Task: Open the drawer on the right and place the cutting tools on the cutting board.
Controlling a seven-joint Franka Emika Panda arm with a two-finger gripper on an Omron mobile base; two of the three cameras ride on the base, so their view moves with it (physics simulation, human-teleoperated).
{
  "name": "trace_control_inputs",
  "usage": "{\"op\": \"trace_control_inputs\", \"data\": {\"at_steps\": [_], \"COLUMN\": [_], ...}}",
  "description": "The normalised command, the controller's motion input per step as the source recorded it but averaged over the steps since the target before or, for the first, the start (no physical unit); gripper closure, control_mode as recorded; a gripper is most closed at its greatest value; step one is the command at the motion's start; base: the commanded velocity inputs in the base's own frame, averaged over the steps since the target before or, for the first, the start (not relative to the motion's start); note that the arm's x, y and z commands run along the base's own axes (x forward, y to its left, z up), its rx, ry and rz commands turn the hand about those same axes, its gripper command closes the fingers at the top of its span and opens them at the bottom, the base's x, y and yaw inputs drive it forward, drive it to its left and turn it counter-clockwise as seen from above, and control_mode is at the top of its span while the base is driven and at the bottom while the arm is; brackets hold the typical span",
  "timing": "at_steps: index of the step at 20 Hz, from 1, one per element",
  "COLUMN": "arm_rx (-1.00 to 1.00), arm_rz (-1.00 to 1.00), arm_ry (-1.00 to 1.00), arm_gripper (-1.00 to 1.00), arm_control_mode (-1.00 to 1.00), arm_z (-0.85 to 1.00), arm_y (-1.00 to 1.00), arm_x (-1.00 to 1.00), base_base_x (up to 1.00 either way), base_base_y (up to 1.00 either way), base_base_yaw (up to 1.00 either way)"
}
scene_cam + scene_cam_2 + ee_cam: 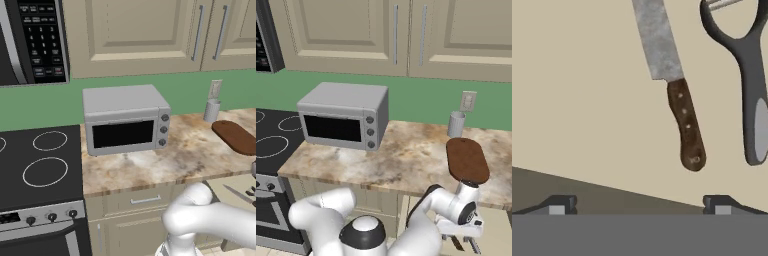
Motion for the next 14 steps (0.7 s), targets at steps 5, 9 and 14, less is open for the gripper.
{"op": "trace_control_inputs", "data": {"at_steps": [5,9,14], "arm_rx": [0.01,0.0,0.0], "arm_rz": [0.0,0.0,0.0], "arm_ry": [0.02,-0.12,-0.13], "arm_gripper": [-1.0,-1.0,-1.0], "arm_control_mode": [-1.0,-1.0,-1.0], "arm_z": [-0.24,-0.16,-0.16], "arm_y": [-0.07,-0.19,-0.21], "arm_x": [0.0,0.0,0.0], "base_base_x": [0.0,0.0,0.0], "base_base_y": [0.0,0.0,0.0], "base_base_yaw": [0.0,0.0,0.0]}}
